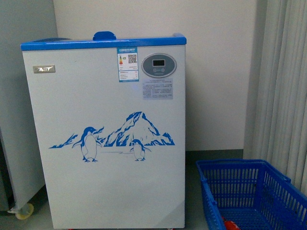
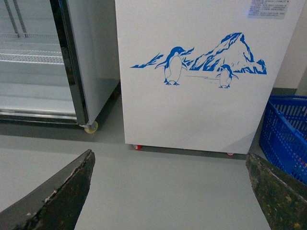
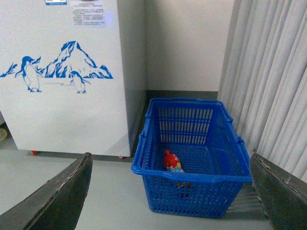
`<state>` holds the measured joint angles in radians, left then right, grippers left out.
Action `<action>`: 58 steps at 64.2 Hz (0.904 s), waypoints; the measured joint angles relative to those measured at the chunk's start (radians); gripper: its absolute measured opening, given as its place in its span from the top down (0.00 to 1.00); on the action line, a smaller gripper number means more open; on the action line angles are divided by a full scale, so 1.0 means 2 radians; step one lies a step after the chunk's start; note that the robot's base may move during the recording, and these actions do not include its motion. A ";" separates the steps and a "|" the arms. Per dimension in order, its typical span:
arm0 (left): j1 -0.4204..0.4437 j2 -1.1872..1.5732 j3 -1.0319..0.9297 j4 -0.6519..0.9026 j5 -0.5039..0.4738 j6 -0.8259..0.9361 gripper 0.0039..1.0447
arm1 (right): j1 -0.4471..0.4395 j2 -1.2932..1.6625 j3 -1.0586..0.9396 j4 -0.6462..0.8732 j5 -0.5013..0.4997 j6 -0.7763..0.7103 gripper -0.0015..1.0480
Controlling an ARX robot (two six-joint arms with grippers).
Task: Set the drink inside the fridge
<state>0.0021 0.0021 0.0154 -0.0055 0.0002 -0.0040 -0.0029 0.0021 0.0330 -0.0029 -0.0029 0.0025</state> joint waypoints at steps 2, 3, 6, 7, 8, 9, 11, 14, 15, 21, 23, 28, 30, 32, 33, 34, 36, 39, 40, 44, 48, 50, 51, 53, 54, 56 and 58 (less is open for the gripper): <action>0.000 0.000 0.000 0.000 0.000 0.000 0.08 | 0.000 0.000 0.000 0.000 0.000 0.000 0.07; 0.000 0.000 0.000 0.000 0.000 0.000 0.08 | 0.000 0.000 0.000 0.000 0.000 0.000 0.07; 0.000 0.000 0.000 0.000 0.000 0.000 0.08 | 0.000 0.000 0.000 0.000 0.000 0.000 0.07; 0.000 0.000 0.000 0.000 0.000 0.000 0.08 | 0.000 0.000 0.000 0.000 0.000 0.000 0.07; 0.000 0.000 0.000 0.000 0.000 0.000 0.08 | 0.000 0.000 0.000 0.000 0.000 0.000 0.07; 0.000 0.000 0.000 0.000 0.000 0.000 0.08 | 0.000 0.000 0.000 0.000 0.000 0.000 0.07; 0.000 0.000 0.000 0.000 0.000 0.000 0.08 | 0.000 0.000 0.000 0.000 0.000 0.000 0.07; 0.000 0.000 0.000 0.000 0.000 0.000 0.08 | 0.000 0.000 0.000 0.000 0.000 0.000 0.07; 0.000 0.000 0.000 0.000 0.000 0.000 0.08 | 0.000 0.000 0.000 0.000 0.000 0.000 0.07; 0.000 0.000 0.000 0.000 0.000 0.000 0.08 | 0.000 0.000 0.000 0.000 0.000 0.000 0.07; 0.000 0.000 0.000 0.000 0.000 0.000 0.08 | 0.000 0.000 0.000 0.000 0.000 0.000 0.07; 0.000 0.000 0.000 0.000 0.000 0.000 0.08 | 0.000 0.000 0.000 0.000 0.000 0.000 0.07; 0.000 0.000 0.000 0.000 0.000 0.000 0.08 | 0.000 0.000 0.000 0.000 0.000 0.000 0.07; 0.000 0.000 0.000 0.000 0.000 0.000 0.08 | 0.000 0.000 0.000 0.000 0.000 0.000 0.07; 0.000 0.000 0.000 0.000 0.000 0.000 0.08 | 0.000 0.000 0.000 0.000 0.000 0.000 0.07; 0.000 0.000 0.000 0.000 0.000 0.000 0.08 | 0.000 0.000 0.000 0.000 0.000 0.000 0.07; 0.000 0.000 0.000 0.000 0.000 0.000 0.08 | 0.000 0.000 0.000 0.000 0.000 0.000 0.07; 0.000 0.000 0.000 0.000 0.000 0.000 0.08 | 0.000 0.000 0.000 0.000 0.000 0.000 0.07; 0.000 0.000 0.000 0.000 0.000 0.000 0.08 | 0.000 0.000 0.000 0.000 0.000 0.000 0.07; 0.000 0.000 0.000 0.000 0.000 0.000 0.08 | 0.000 0.000 0.000 0.000 0.000 0.000 0.07; 0.000 0.000 0.000 0.000 0.000 0.000 0.08 | 0.000 0.000 0.000 0.000 0.000 0.000 0.07; 0.000 0.000 0.000 0.000 0.000 0.000 0.08 | 0.000 0.000 0.000 0.000 0.000 0.000 0.07; 0.000 0.000 0.000 0.000 0.000 0.000 0.08 | 0.000 0.000 0.000 0.000 0.000 0.000 0.07; 0.000 0.000 0.000 0.000 0.000 0.000 0.08 | 0.000 0.000 0.000 0.000 0.000 0.000 0.07; 0.000 0.000 0.000 0.000 0.000 0.000 0.08 | 0.000 0.000 0.000 0.000 0.000 0.000 0.07; 0.000 0.000 0.000 0.000 0.000 0.000 0.08 | 0.000 0.000 0.000 0.000 0.000 0.000 0.07; 0.000 0.000 0.000 0.000 0.000 0.000 0.08 | 0.000 0.000 0.000 0.000 0.000 0.000 0.07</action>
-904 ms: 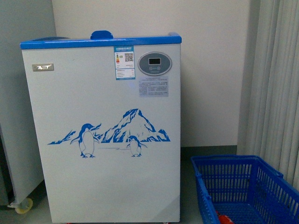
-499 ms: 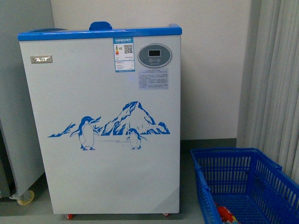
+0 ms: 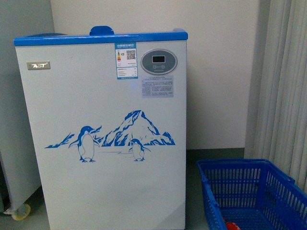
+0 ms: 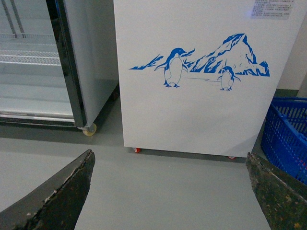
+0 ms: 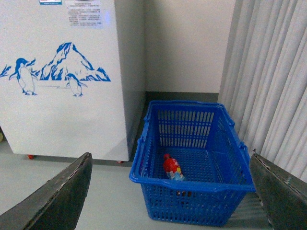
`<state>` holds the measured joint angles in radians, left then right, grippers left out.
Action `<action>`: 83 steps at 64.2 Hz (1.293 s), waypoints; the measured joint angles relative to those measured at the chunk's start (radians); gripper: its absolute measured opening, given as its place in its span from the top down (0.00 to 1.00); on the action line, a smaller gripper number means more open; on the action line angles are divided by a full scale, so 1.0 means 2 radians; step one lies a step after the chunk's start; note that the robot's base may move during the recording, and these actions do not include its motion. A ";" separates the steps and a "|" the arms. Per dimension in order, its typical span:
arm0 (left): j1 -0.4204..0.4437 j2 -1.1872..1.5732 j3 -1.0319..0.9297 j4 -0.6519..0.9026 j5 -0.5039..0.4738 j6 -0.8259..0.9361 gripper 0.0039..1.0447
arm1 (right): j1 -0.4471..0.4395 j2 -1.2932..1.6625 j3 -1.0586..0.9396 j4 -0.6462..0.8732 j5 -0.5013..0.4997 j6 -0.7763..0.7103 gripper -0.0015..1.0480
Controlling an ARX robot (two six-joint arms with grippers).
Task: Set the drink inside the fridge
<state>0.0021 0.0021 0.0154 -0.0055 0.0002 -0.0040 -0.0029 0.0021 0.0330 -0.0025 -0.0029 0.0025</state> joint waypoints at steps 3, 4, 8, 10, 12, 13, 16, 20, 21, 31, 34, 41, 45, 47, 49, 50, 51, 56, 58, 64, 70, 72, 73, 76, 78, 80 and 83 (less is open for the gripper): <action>0.000 0.000 0.000 0.000 0.000 0.000 0.08 | 0.000 0.000 0.000 0.000 0.000 0.000 0.07; 0.000 0.000 0.000 0.000 0.000 0.000 0.08 | 0.000 0.000 0.000 0.000 0.000 0.000 0.07; 0.000 0.000 0.000 0.000 0.000 0.000 0.08 | 0.000 0.000 0.000 0.000 0.000 0.000 0.07; 0.000 0.000 0.000 0.000 0.000 0.000 0.08 | 0.000 0.000 0.000 0.000 0.000 0.000 0.07; 0.000 0.000 0.000 0.000 0.000 0.000 0.08 | 0.000 0.000 0.000 0.000 0.000 0.000 0.07; 0.000 0.000 0.000 0.000 0.000 0.000 0.08 | 0.000 0.000 0.000 0.000 0.000 0.000 0.07; 0.000 0.000 0.000 0.000 0.000 0.000 0.08 | 0.000 0.000 0.000 0.000 0.000 0.000 0.07; 0.000 0.000 0.000 0.000 0.000 0.000 0.08 | 0.000 0.000 0.000 0.000 0.000 0.000 0.07; 0.000 0.000 0.000 0.000 0.000 0.000 0.08 | 0.000 0.000 0.000 0.000 0.000 0.000 0.07; 0.000 0.000 0.000 0.000 0.000 0.000 0.08 | 0.000 0.000 0.000 0.000 0.000 0.000 0.07; 0.000 0.000 0.000 0.000 0.000 0.000 0.08 | 0.000 0.000 0.000 0.000 0.000 0.000 0.07; 0.000 0.000 0.000 0.000 0.000 0.000 0.08 | 0.000 0.000 0.000 0.000 0.000 0.000 0.07; 0.000 0.000 0.000 0.000 0.000 0.000 0.08 | 0.000 0.000 0.000 0.000 0.000 0.000 0.07; 0.000 0.000 0.000 0.000 0.000 0.000 0.08 | 0.000 0.000 0.000 0.000 0.000 0.000 0.07; 0.000 0.000 0.000 0.000 0.000 0.000 0.08 | 0.000 0.000 0.000 0.000 0.000 0.000 0.07; 0.000 0.000 0.000 0.000 0.000 0.000 0.08 | 0.000 0.000 0.000 0.000 0.000 0.000 0.07; 0.000 0.000 0.000 0.000 0.000 0.000 0.08 | 0.000 0.000 0.000 0.000 0.000 0.000 0.07; 0.000 0.000 0.000 0.000 0.000 0.000 0.08 | 0.000 0.000 0.000 0.000 0.000 0.000 0.07; 0.000 0.000 0.000 0.000 0.000 0.000 0.08 | 0.000 0.000 0.000 0.000 0.000 0.000 0.07; 0.000 0.000 0.000 0.000 0.000 0.000 0.08 | 0.000 0.000 0.000 0.000 0.000 0.000 0.07; 0.000 0.000 0.000 0.000 0.000 0.000 0.08 | 0.000 0.000 0.000 0.000 0.001 0.000 0.07; 0.000 0.000 0.000 0.000 0.000 0.000 0.08 | 0.000 0.000 0.000 0.000 0.000 0.000 0.07; 0.000 0.000 0.000 0.000 0.000 0.000 0.08 | 0.000 0.000 0.000 0.000 -0.001 0.000 0.07; 0.000 0.000 0.000 0.000 0.000 0.000 0.08 | 0.000 0.000 0.000 0.000 0.000 0.000 0.07; 0.000 0.000 0.000 0.000 0.000 0.000 0.08 | 0.000 0.000 0.000 0.000 0.002 0.000 0.07; 0.000 0.000 0.000 0.000 0.000 0.000 0.08 | 0.000 0.000 0.000 0.000 0.002 0.000 0.07; 0.000 0.000 0.000 0.000 0.000 0.000 0.08 | 0.000 0.000 0.000 0.000 0.001 0.000 0.07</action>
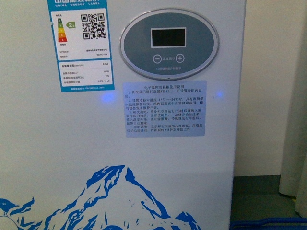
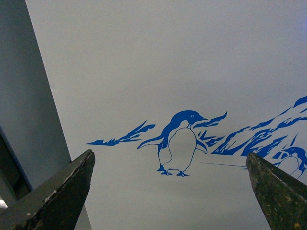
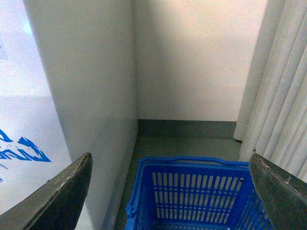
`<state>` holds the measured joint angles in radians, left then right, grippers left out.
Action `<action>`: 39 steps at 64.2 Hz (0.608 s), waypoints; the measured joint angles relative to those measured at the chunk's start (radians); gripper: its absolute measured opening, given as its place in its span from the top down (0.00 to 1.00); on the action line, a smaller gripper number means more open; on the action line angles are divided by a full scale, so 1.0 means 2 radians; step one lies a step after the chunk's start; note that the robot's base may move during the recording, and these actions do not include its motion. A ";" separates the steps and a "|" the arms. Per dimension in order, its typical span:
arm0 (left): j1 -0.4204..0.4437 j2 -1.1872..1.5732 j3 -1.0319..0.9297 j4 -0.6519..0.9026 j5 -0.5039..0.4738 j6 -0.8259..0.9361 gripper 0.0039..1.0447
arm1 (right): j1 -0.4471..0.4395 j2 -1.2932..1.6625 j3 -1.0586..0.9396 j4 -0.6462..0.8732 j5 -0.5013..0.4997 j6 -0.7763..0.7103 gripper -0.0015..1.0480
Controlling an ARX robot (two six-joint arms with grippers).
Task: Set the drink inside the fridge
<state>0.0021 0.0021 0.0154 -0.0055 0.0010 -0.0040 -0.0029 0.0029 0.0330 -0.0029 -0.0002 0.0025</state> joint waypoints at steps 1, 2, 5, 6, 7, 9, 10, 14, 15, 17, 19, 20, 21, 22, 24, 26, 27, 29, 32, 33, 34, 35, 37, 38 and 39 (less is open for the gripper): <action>0.000 0.000 0.000 0.000 0.000 0.000 0.08 | 0.000 0.000 0.000 0.000 0.000 0.000 0.07; 0.000 0.000 0.000 0.000 0.000 0.000 0.08 | 0.000 0.000 0.000 0.000 0.000 0.000 0.07; 0.000 0.000 0.000 0.000 0.000 0.000 0.08 | 0.001 0.001 0.000 -0.001 0.003 0.000 0.07; 0.000 0.000 0.000 0.000 0.000 0.000 0.08 | 0.004 0.005 0.002 -0.006 0.012 0.005 0.07; 0.000 0.000 0.000 0.000 0.000 0.000 0.08 | 0.013 0.016 0.008 -0.031 0.046 0.015 0.07; 0.000 0.000 0.000 0.000 0.001 0.000 0.08 | 0.032 0.058 0.033 -0.089 0.112 0.038 0.07; 0.000 0.000 0.000 0.000 0.000 0.000 0.08 | 0.034 0.086 0.042 -0.110 0.136 0.045 0.07; 0.000 0.000 0.000 0.000 -0.001 0.000 0.08 | 0.009 0.202 0.059 -0.110 0.138 0.050 0.07; 0.000 0.000 0.000 0.000 -0.001 0.000 0.08 | -0.007 0.242 0.062 -0.093 0.118 0.047 0.07; 0.000 0.000 0.000 0.000 -0.001 0.000 0.08 | -0.020 0.270 0.065 -0.079 0.101 0.041 0.07; 0.000 0.000 0.000 0.000 0.000 0.000 0.08 | -0.039 0.311 0.072 -0.059 0.079 0.034 0.07; 0.000 0.000 0.000 0.000 0.000 0.000 0.08 | -0.046 0.325 0.076 -0.053 0.072 0.031 0.07; 0.000 0.000 0.000 0.000 -0.001 0.000 0.08 | -0.060 0.351 0.083 -0.040 0.062 0.026 0.07; 0.000 0.000 0.000 0.000 -0.001 0.000 0.08 | -0.067 0.365 0.087 -0.035 0.053 0.021 0.07; 0.000 0.000 0.000 0.000 0.000 0.000 0.08 | -0.090 0.416 0.103 -0.013 0.033 0.008 0.07; 0.000 0.000 0.000 0.000 0.000 0.000 0.08 | -0.106 0.453 0.115 -0.001 0.014 -0.006 0.07; 0.000 0.000 0.000 0.000 0.000 0.000 0.08 | -0.110 0.465 0.119 0.002 0.008 -0.009 0.07; 0.000 0.000 0.000 0.000 0.000 0.000 0.08 | -0.123 0.498 0.132 0.008 -0.011 -0.018 0.07; 0.000 0.000 0.000 0.000 0.000 0.000 0.08 | -0.140 0.557 0.150 0.025 -0.037 -0.041 0.07; 0.000 0.000 0.000 0.000 0.000 0.000 0.08 | -0.145 0.578 0.156 0.032 -0.045 -0.048 0.07; 0.000 0.000 0.000 0.000 0.000 0.000 0.08 | -0.150 0.599 0.162 0.038 -0.051 -0.054 0.07; 0.000 0.000 0.000 0.000 0.000 0.000 0.08 | -0.154 0.619 0.167 0.045 -0.057 -0.060 0.07; 0.000 0.000 0.000 0.000 0.000 0.000 0.08 | -0.163 0.658 0.179 0.061 -0.063 -0.075 0.07; 0.000 0.000 0.000 0.000 0.000 0.000 0.08 | -0.164 0.667 0.182 0.065 -0.064 -0.078 0.07; 0.000 0.000 0.000 0.000 0.000 0.000 0.08 | -0.166 0.677 0.185 0.070 -0.066 -0.080 0.07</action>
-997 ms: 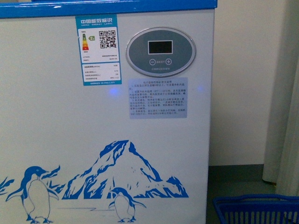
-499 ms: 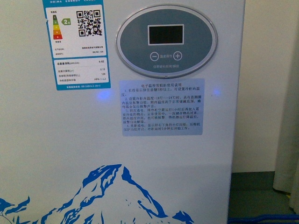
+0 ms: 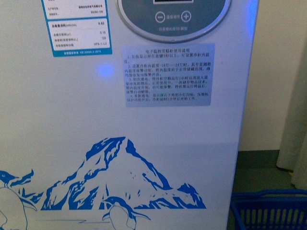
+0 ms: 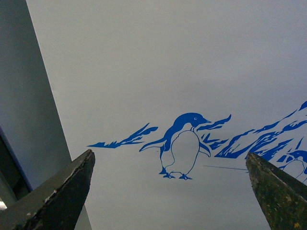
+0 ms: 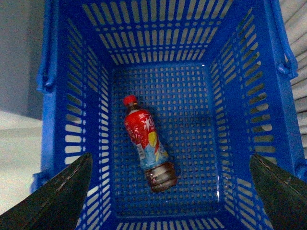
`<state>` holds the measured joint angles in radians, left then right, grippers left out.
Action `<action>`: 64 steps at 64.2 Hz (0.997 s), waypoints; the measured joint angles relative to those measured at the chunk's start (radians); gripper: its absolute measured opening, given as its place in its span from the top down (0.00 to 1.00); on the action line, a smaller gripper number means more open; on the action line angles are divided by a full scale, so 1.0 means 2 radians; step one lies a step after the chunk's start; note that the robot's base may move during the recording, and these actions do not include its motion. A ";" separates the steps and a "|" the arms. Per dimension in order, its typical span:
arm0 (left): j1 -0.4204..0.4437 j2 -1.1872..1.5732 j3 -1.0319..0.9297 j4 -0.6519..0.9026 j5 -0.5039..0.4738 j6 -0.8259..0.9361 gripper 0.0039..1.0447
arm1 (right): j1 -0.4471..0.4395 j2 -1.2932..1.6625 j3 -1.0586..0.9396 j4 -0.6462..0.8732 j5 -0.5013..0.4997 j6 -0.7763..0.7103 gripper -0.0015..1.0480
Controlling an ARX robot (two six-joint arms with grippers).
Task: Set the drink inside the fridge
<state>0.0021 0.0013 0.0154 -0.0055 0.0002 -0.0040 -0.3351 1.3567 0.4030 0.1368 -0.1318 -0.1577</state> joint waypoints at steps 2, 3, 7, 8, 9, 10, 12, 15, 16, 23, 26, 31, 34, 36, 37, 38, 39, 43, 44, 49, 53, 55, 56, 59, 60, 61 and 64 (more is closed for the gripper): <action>0.000 0.000 0.000 0.000 0.000 0.000 0.08 | -0.005 0.029 0.009 0.014 -0.006 -0.008 0.07; 0.000 0.000 0.000 0.000 0.000 0.000 0.08 | -0.006 0.039 0.012 0.019 -0.006 -0.010 0.07; 0.000 0.000 0.000 0.000 0.000 0.000 0.08 | -0.003 0.294 0.077 0.154 -0.007 -0.046 0.07; 0.000 0.000 0.000 0.000 0.000 0.000 0.08 | 0.000 0.311 0.081 0.164 -0.008 -0.047 0.07; 0.000 0.000 0.000 0.000 0.000 0.000 0.08 | 0.003 0.328 0.084 0.172 -0.009 -0.049 0.07; 0.000 0.000 0.000 0.000 0.000 0.000 0.08 | 0.006 0.344 0.088 0.181 -0.010 -0.051 0.07; 0.000 0.000 0.000 0.000 0.000 0.000 0.08 | 0.012 0.377 0.095 0.197 -0.014 -0.054 0.07; 0.000 0.000 0.000 0.000 0.000 0.000 0.08 | 0.021 0.423 0.106 0.217 -0.019 -0.059 0.07; 0.000 0.000 0.000 0.000 0.000 0.000 0.08 | 0.022 0.431 0.109 0.220 -0.019 -0.060 0.07; 0.000 0.000 0.000 0.000 0.000 0.000 0.08 | 0.034 0.494 0.130 0.249 -0.025 -0.065 0.07; 0.000 0.000 0.000 0.000 0.000 0.000 0.08 | 0.037 0.520 0.140 0.259 -0.028 -0.068 0.07; 0.000 0.000 0.000 0.000 0.000 0.000 0.08 | 0.045 0.564 0.163 0.266 -0.026 -0.077 0.07; 0.000 0.000 0.000 0.000 0.000 0.000 0.08 | 0.048 0.583 0.175 0.266 -0.027 -0.080 0.07; 0.000 0.000 0.000 0.000 0.000 0.000 0.08 | 0.051 0.597 0.183 0.268 -0.027 -0.082 0.07; 0.000 0.000 0.000 0.000 0.000 0.000 0.08 | 0.052 0.605 0.188 0.270 -0.027 -0.086 0.07; 0.000 0.000 0.000 0.000 0.000 0.000 0.08 | 0.053 0.609 0.191 0.270 -0.027 -0.086 0.07; 0.000 0.000 0.000 0.000 0.000 0.000 0.08 | 0.055 0.616 0.196 0.270 -0.026 -0.089 0.07; 0.000 0.000 0.000 0.000 0.000 0.000 0.08 | 0.062 0.646 0.218 0.278 -0.017 -0.100 0.07; 0.000 0.000 0.000 0.000 0.000 0.000 0.08 | 0.063 0.654 0.224 0.279 -0.012 -0.101 0.07; 0.000 0.000 0.000 0.000 0.000 0.000 0.08 | 0.065 0.682 0.248 0.277 -0.008 -0.105 0.07; 0.000 0.000 0.000 0.000 0.000 0.000 0.08 | 0.067 0.700 0.262 0.275 0.002 -0.112 0.07; 0.000 0.000 0.000 0.000 0.000 0.000 0.08 | 0.067 0.710 0.270 0.275 0.006 -0.116 0.07; 0.000 0.000 0.000 0.000 0.000 0.000 0.08 | 0.067 0.713 0.273 0.275 0.006 -0.117 0.07; 0.000 0.000 0.000 0.000 0.000 0.000 0.08 | 0.068 0.729 0.288 0.274 0.015 -0.121 0.07; 0.000 0.000 0.000 0.000 0.000 0.000 0.08 | 0.068 0.731 0.290 0.273 0.016 -0.122 0.07; 0.000 0.000 0.000 0.000 0.000 0.000 0.08 | 0.069 0.737 0.297 0.270 0.017 -0.122 0.07; 0.000 0.000 0.000 0.000 0.000 0.000 0.08 | 0.071 0.747 0.311 0.264 0.018 -0.124 0.07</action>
<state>0.0021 0.0013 0.0154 -0.0055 0.0002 -0.0040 -0.1936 2.8510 1.0245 0.6640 -0.0967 -0.4065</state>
